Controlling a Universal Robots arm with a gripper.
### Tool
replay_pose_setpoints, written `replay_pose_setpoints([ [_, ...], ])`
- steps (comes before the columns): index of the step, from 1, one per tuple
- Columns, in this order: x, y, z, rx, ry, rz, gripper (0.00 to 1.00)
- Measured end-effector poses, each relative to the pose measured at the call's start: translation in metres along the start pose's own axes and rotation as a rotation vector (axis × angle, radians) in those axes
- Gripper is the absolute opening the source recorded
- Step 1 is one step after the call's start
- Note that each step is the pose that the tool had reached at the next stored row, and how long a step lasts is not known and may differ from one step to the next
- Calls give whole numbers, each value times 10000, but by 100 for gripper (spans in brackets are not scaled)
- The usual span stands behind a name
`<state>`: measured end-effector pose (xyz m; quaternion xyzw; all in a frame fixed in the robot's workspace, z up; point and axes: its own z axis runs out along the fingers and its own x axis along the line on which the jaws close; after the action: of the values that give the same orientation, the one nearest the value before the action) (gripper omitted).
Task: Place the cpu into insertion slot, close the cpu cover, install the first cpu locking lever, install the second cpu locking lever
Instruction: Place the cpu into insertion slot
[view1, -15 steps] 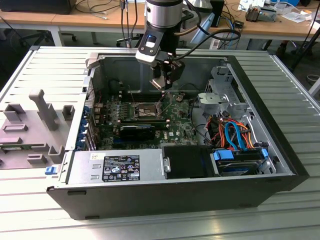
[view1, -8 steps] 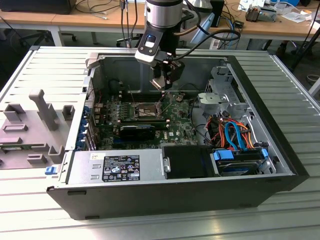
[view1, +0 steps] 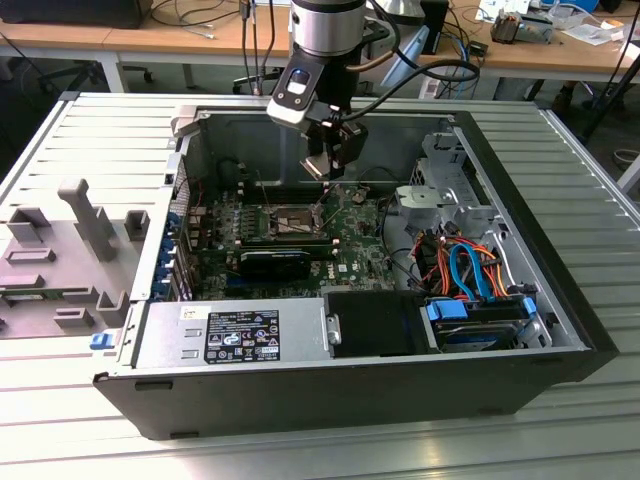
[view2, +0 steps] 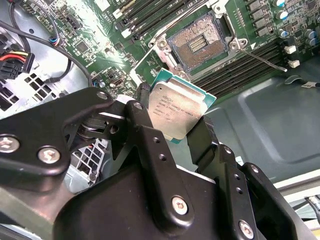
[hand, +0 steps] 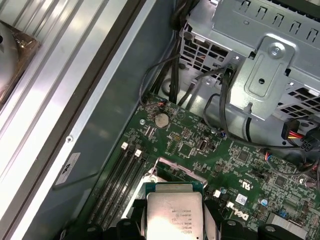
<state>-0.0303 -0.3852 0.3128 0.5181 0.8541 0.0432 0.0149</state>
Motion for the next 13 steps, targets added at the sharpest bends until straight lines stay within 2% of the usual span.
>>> replay_pose_setpoints([
  [13,0,0,0,-9,-40,448,55],
])
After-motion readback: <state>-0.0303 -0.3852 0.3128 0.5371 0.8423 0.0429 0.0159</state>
